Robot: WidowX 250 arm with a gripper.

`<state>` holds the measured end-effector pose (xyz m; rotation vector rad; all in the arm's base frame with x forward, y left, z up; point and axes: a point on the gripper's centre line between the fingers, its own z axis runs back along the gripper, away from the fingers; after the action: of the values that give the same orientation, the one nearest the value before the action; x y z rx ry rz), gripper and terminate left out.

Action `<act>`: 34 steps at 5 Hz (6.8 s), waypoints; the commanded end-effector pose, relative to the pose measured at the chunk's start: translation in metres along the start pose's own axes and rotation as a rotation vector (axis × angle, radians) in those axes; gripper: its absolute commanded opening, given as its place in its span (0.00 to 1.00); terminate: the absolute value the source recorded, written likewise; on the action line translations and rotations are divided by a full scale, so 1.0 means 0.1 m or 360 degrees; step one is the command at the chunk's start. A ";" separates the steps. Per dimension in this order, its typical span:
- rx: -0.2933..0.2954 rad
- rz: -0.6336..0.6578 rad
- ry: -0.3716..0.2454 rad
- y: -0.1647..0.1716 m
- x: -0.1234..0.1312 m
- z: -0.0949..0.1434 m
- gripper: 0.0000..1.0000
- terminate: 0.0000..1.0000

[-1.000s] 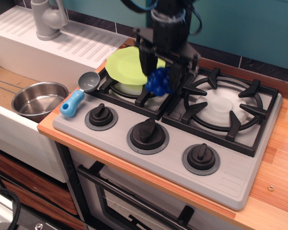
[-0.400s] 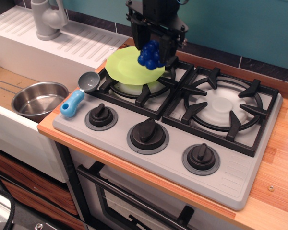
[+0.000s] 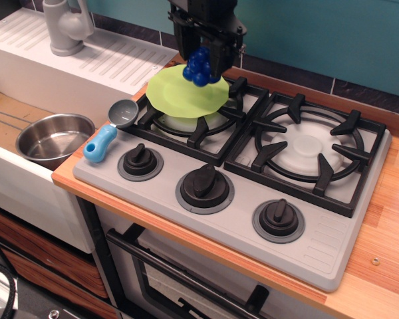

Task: Put blueberry on plate and spoon in pot or pan in sink

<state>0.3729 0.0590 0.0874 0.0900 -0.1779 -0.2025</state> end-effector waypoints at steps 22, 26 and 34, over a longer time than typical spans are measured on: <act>0.0138 -0.0016 -0.0285 0.50 -1.24 -0.22 1.00 0.00; 0.0039 0.0046 -0.0234 0.43 -1.15 -0.31 0.00 0.00; 0.0104 -0.0069 -0.0074 0.87 -1.11 0.19 0.00 0.00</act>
<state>0.2713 0.1614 0.0841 0.1179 -0.1934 -0.2400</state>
